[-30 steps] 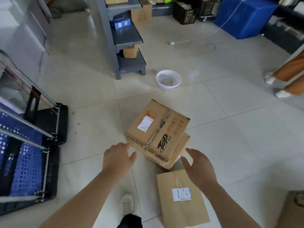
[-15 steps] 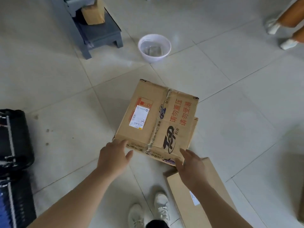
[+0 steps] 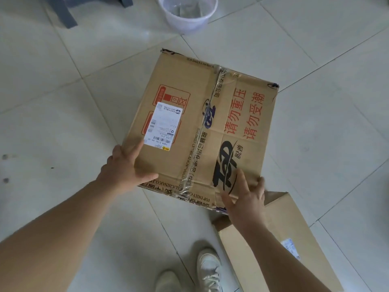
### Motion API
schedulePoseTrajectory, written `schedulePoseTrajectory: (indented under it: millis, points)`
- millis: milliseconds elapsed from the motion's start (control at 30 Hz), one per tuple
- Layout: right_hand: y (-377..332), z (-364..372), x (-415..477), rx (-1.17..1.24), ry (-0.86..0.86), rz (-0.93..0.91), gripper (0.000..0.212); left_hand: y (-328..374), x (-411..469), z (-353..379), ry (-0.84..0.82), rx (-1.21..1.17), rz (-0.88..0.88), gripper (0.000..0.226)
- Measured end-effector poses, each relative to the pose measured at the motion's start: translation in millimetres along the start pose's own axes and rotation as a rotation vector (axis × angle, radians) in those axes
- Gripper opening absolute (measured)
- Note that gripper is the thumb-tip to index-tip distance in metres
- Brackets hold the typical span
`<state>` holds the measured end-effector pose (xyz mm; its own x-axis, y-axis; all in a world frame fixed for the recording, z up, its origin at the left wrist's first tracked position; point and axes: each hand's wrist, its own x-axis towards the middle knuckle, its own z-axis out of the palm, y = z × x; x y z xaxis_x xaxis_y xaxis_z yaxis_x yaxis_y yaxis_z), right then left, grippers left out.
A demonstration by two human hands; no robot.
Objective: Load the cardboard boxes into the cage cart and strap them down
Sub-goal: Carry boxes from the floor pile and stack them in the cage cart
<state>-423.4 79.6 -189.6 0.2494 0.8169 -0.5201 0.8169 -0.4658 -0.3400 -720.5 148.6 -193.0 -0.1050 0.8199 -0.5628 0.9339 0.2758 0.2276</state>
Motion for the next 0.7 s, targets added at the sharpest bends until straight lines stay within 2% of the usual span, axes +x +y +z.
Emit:
schedulePoseTrajectory:
  millis: [133,367,467,700]
  points:
    - [7,9,10,0.126,0.012,0.052,0.084,-4,6,10,0.063,-0.095,0.014,0.116]
    - [1,-8,6,0.090,0.141,0.053,0.084,6,-10,3,0.121,-0.129,0.002,0.117]
    - [-10,-30,-5,0.021,0.210,0.019,0.081,10,-31,-14,0.161,-0.155,-0.027,0.113]
    - [-50,-92,-61,-0.038,0.184,-0.076,0.077,8,-118,-82,0.198,-0.131,-0.155,0.110]
